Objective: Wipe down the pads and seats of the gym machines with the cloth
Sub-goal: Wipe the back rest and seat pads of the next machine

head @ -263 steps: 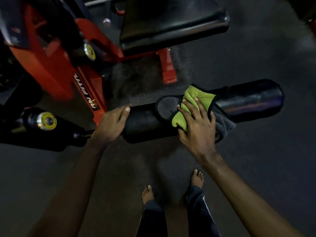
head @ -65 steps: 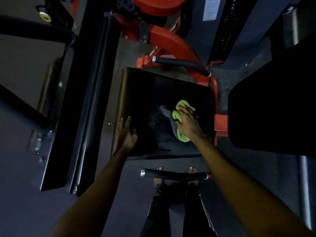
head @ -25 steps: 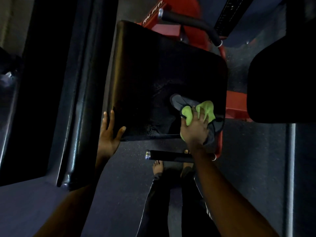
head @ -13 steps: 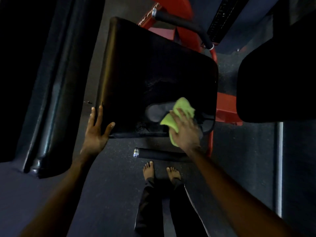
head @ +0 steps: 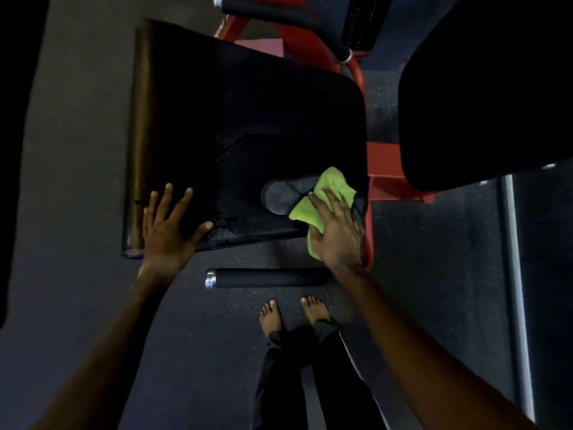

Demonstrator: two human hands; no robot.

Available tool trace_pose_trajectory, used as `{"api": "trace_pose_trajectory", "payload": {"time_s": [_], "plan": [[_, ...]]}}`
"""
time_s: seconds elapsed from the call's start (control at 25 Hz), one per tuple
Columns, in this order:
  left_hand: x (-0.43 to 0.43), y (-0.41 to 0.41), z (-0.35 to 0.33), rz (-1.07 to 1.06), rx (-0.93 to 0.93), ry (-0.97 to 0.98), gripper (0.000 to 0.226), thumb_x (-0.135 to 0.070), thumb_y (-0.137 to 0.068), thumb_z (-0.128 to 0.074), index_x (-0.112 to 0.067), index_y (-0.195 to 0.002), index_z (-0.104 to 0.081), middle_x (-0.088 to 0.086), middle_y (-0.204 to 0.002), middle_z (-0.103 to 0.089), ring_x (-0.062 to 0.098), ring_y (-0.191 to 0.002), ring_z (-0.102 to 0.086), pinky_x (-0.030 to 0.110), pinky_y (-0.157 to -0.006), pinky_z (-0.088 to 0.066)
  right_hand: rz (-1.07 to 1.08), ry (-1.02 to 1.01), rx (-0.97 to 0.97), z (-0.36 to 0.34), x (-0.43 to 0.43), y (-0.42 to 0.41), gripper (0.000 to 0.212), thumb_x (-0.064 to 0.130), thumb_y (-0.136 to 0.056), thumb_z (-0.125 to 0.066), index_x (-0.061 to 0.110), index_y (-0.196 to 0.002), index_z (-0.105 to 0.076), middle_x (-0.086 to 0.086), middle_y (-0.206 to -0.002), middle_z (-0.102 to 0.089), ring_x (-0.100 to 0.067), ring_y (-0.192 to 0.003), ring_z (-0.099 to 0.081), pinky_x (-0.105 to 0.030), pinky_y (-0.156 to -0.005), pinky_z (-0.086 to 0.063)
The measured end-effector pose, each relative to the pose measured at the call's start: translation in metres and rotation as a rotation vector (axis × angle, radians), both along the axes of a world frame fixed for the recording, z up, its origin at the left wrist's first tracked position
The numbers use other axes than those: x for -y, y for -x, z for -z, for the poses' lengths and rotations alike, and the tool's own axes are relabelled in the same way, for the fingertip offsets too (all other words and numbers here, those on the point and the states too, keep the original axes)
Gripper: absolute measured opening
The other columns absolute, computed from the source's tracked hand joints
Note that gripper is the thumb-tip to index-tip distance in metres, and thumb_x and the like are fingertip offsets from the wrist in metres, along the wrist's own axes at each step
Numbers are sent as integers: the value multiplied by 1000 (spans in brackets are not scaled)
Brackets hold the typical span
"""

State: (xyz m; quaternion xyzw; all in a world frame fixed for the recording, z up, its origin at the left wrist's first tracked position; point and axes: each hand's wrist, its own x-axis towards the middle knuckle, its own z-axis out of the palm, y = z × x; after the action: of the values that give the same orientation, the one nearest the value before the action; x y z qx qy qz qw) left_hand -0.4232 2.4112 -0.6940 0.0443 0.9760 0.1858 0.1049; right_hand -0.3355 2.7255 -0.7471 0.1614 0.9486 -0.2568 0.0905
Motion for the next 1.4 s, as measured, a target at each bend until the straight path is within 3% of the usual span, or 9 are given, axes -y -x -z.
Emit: {"api": "trace_pose_trajectory", "payload": {"time_s": [0.28,0.52,0.68,0.76,0.96,1.08,1.2,1.4], "plan": [[-11,2,-7,-31,15,57,81,-56,-84,-68,-34,-154,-34,-3,-167,-12,20,-155,3,49,-124,-2,370,89,-75,15,-33,57,55,39,-94,-61,22,-145,-52,-1,-159,-38,-30,-143,-40,-53,-106,-47],[-23,-1,-13,-44,77,102,107,-73,-67,-70,-32,-155,-25,0,-168,-3,22,-154,11,50,-123,6,439,181,-57,15,-6,-23,61,30,-98,-60,23,-155,-40,7,-168,-20,-25,-150,-29,-45,-112,-40],[-22,-2,-8,-40,45,81,107,-73,-67,-70,-32,-155,-25,-1,-168,-3,21,-154,11,49,-123,7,635,242,-88,8,-27,24,51,30,-98,-61,16,-145,-52,-7,-153,-45,-31,-135,-49,-44,-106,-48],[-21,-4,-5,-41,44,93,106,-73,-68,-70,-32,-155,-25,-1,-168,-3,20,-154,11,48,-123,7,712,243,-107,6,-24,27,51,34,-99,-60,14,-145,-52,-10,-152,-46,-33,-134,-50,-45,-105,-48],[-14,-4,-6,-17,23,76,96,-69,-75,-66,-37,-155,-25,-2,-168,-6,21,-154,7,48,-123,2,517,197,-54,7,14,-25,60,37,-101,-55,17,-156,-38,2,-169,-16,-28,-149,-31,-47,-110,-42],[10,-11,-9,-57,-23,31,82,-63,-84,-59,-40,-155,-26,-2,-168,-9,20,-155,-1,51,-124,-8,504,187,-52,12,-4,-4,58,38,-100,-57,17,-152,-44,-3,-166,-26,-31,-147,-34,-49,-108,-47],[29,-23,-7,-103,-27,14,77,-57,-88,-60,-45,-155,-23,-3,-168,-7,17,-155,3,48,-121,-2,568,141,-63,13,-2,3,56,39,-99,-57,16,-149,-48,-9,-159,-37,-35,-140,-43,-54,-102,-51],[33,-23,-3,-107,-48,-43,75,-55,-88,-62,-45,-154,-27,-5,-168,-9,14,-154,2,53,-121,-4,278,135,-53,-5,63,-15,69,28,-93,-68,25,-155,-39,8,-169,-18,-27,-155,-18,-56,-112,-41]]}}
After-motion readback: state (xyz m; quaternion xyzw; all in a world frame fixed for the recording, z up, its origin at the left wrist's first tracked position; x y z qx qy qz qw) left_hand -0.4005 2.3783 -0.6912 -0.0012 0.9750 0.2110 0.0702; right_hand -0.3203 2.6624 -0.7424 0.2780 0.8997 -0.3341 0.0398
